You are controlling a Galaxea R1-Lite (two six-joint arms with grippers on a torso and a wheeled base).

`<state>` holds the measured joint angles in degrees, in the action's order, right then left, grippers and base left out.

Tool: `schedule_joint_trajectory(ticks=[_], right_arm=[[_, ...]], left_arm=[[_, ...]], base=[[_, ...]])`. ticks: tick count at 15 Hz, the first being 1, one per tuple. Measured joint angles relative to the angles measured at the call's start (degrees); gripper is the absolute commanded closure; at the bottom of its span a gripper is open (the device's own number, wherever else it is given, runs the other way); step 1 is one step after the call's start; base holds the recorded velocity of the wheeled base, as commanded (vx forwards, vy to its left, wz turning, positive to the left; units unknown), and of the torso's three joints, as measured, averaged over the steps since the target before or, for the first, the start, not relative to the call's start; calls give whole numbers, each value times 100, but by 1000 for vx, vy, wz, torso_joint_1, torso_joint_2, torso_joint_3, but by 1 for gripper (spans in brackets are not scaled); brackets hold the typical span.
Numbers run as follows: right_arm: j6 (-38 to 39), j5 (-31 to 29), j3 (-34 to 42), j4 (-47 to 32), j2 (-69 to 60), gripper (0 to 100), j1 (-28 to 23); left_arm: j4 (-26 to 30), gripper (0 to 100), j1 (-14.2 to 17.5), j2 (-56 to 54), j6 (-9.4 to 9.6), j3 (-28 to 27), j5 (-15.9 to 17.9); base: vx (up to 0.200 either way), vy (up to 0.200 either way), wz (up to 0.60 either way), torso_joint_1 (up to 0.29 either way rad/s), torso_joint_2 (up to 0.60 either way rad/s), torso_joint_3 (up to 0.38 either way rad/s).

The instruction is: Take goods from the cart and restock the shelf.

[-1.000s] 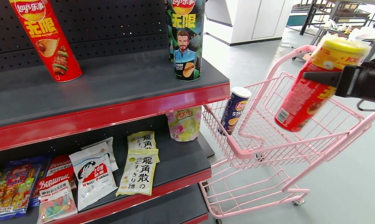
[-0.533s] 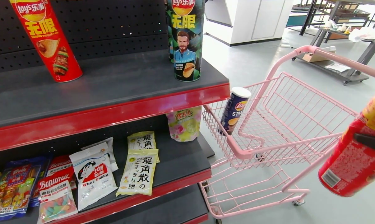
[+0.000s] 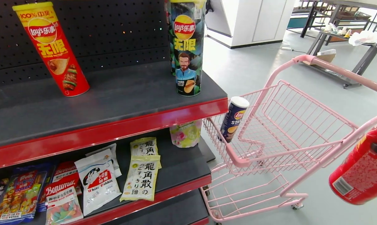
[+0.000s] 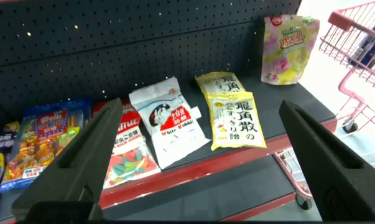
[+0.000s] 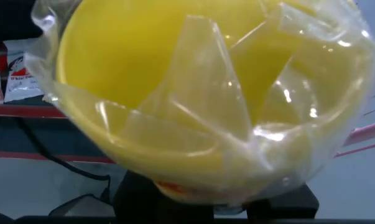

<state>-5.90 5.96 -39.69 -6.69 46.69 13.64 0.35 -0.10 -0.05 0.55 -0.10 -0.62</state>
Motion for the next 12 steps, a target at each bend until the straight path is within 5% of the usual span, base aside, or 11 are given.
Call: schedule_joint_trajectory(ticks=[12], right_arm=[[-6,6,-63,12,157,100,11]], left_arm=[[-4,0,2,0,5,0,2]], base=[[0,0,0,214,-547,-332]])
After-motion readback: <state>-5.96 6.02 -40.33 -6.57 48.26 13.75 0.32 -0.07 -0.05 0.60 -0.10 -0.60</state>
